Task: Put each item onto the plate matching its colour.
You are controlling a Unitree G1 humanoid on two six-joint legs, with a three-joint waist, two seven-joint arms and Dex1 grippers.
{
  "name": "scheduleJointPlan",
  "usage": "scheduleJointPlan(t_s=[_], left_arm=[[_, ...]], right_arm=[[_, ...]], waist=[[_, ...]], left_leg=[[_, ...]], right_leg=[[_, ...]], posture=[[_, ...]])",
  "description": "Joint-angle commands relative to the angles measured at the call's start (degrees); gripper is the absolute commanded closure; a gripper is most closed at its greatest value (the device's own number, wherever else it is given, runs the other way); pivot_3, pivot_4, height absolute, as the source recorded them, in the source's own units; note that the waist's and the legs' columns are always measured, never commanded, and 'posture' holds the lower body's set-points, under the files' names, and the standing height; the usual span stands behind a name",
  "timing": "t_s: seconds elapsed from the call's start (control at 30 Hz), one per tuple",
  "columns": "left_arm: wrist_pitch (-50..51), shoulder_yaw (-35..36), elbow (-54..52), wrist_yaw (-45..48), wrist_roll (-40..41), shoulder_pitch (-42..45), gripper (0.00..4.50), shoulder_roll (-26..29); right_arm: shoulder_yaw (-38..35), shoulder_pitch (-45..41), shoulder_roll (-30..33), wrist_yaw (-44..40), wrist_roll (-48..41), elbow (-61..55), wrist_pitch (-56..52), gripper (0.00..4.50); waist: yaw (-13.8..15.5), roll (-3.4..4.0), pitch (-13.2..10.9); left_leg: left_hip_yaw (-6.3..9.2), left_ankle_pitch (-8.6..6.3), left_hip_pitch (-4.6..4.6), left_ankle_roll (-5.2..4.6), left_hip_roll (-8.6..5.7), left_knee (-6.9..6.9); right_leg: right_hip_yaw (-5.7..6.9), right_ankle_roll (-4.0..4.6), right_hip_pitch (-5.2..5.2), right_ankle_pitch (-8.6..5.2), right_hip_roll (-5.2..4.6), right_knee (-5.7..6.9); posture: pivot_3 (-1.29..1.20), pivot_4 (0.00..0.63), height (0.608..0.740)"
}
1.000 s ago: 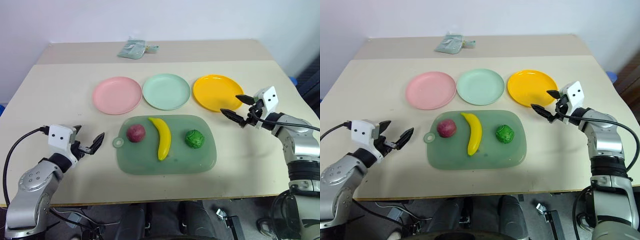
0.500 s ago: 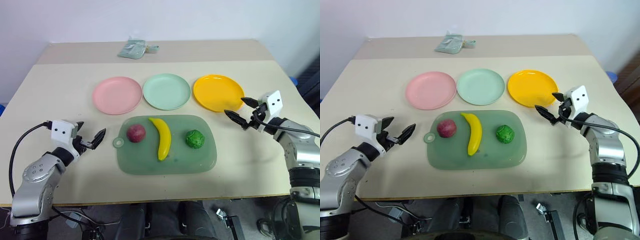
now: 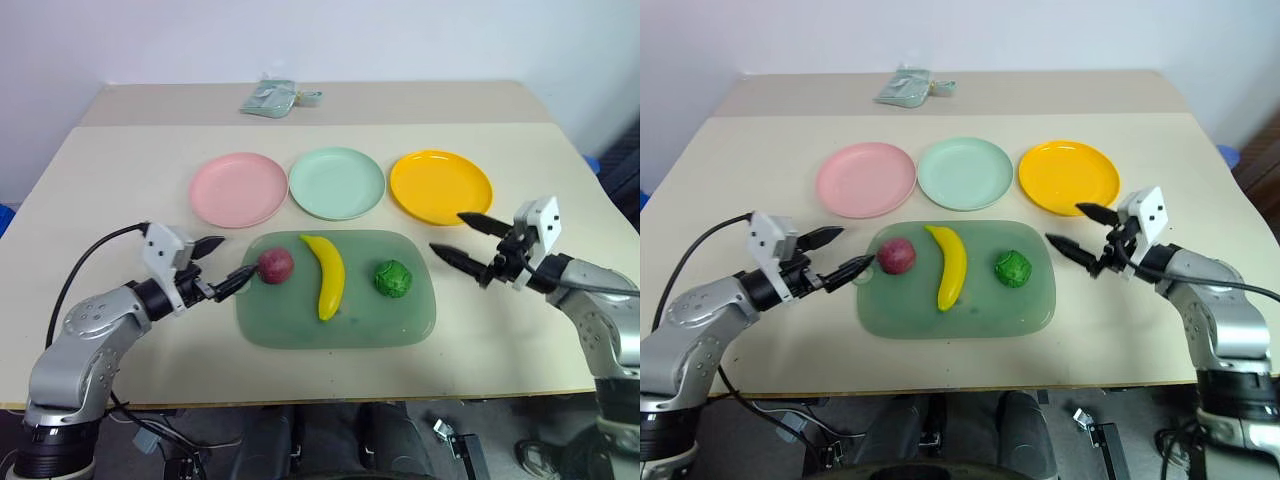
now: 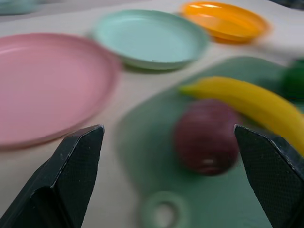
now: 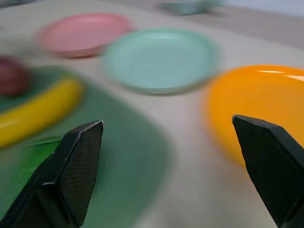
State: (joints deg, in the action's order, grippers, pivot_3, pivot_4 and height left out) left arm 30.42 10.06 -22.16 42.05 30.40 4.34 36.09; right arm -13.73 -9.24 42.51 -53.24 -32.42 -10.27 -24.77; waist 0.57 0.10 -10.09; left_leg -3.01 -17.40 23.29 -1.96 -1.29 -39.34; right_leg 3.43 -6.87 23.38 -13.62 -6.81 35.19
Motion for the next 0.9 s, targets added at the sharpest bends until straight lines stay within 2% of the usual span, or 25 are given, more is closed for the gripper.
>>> scheduleJointPlan(t_s=[0.03, 0.17, 0.37, 0.47, 0.57, 0.6, 0.77, 0.9], left_arm=[[-1.6, -4.1, 0.5, 2.5, -2.2, 3.5, 0.00, 1.2], [-3.7, -9.7, 4.1, 4.2, -6.9, 6.9, 0.00, 1.8], [-5.6, -13.5, 8.5, 4.8, -11.1, 9.8, 0.00, 1.3], [-6.6, -13.5, 10.1, 4.6, -11.7, 10.5, 0.81, 0.5], [-6.9, -13.2, 10.3, 4.7, -11.7, 10.6, 2.26, 0.0], [-6.8, -12.4, 10.3, 4.2, -11.3, 10.5, 2.50, -0.4], [-4.3, -2.6, 11.1, -3.2, -5.6, 13.1, 2.50, -4.9], [-3.6, 0.1, 18.6, -15.0, -10.0, 20.9, 2.50, -8.7]], right_arm=[[-0.8, 1.7, 2.1, -1.5, -3.7, -8.0, -3.4, 0.07], [0.9, 4.4, 2.4, -1.0, -3.7, -14.0, -4.9, 0.07], [3.1, 4.8, 1.0, 1.6, -3.3, -18.0, -6.1, 0.07], [4.0, 4.1, 0.5, 2.8, -3.5, -18.7, -6.5, 0.00], [4.7, 3.5, 0.2, 3.4, -3.4, -18.8, -6.6, 0.00], [4.9, 3.0, 0.0, 3.5, -3.4, -18.6, -6.6, 0.00], [6.0, 0.5, -1.0, 4.2, -3.0, -17.7, -6.0, 0.00], [8.0, -3.1, -3.0, 5.0, -1.9, -15.7, -5.3, 0.00]], waist=[[0.2, 0.00, 0.0], [0.2, 0.00, 0.0], [0.2, -0.01, 0.0], [0.2, -0.01, 0.0], [0.2, -0.02, 0.0], [0.2, -0.02, 0.0], [0.2, -0.03, 0.0], [0.4, -0.06, 0.0]], left_leg=[[0.00, 0.00, 0.00, 0.00, 0.00, -0.03], [0.03, -0.01, 0.00, -0.02, -0.01, -0.04], [0.02, -0.01, 0.00, -0.03, 0.00, -0.04], [0.03, -0.01, 0.01, -0.03, -0.01, -0.06], [0.03, -0.01, 0.01, -0.03, -0.01, -0.06], [0.03, -0.01, 0.01, -0.03, -0.01, -0.06], [0.06, -0.01, 0.02, -0.03, 0.00, -0.07], [0.20, -0.03, 0.08, -0.07, -0.01, -0.36]], right_leg=[[0.00, 0.00, 0.00, 0.00, 0.00, 0.02], [0.00, 0.01, -0.02, 0.00, 0.01, 0.02], [0.01, 0.00, 0.00, 0.00, 0.02, 0.02], [0.01, 0.00, -0.01, 0.00, 0.02, 0.02], [0.01, 0.00, -0.01, 0.00, 0.03, 0.02], [0.01, 0.00, -0.01, 0.00, 0.02, 0.02], [0.02, 0.00, 0.00, 0.00, 0.03, 0.03], [0.14, -0.02, -0.08, 0.01, 0.06, 0.13]], posture=[[0.00, 0.150, 0.740], [0.00, 0.150, 0.740], [0.00, 0.150, 0.740], [0.00, 0.150, 0.740], [0.00, 0.150, 0.740], [0.00, 0.150, 0.740], [0.00, 0.150, 0.740], [0.00, 0.150, 0.740]])
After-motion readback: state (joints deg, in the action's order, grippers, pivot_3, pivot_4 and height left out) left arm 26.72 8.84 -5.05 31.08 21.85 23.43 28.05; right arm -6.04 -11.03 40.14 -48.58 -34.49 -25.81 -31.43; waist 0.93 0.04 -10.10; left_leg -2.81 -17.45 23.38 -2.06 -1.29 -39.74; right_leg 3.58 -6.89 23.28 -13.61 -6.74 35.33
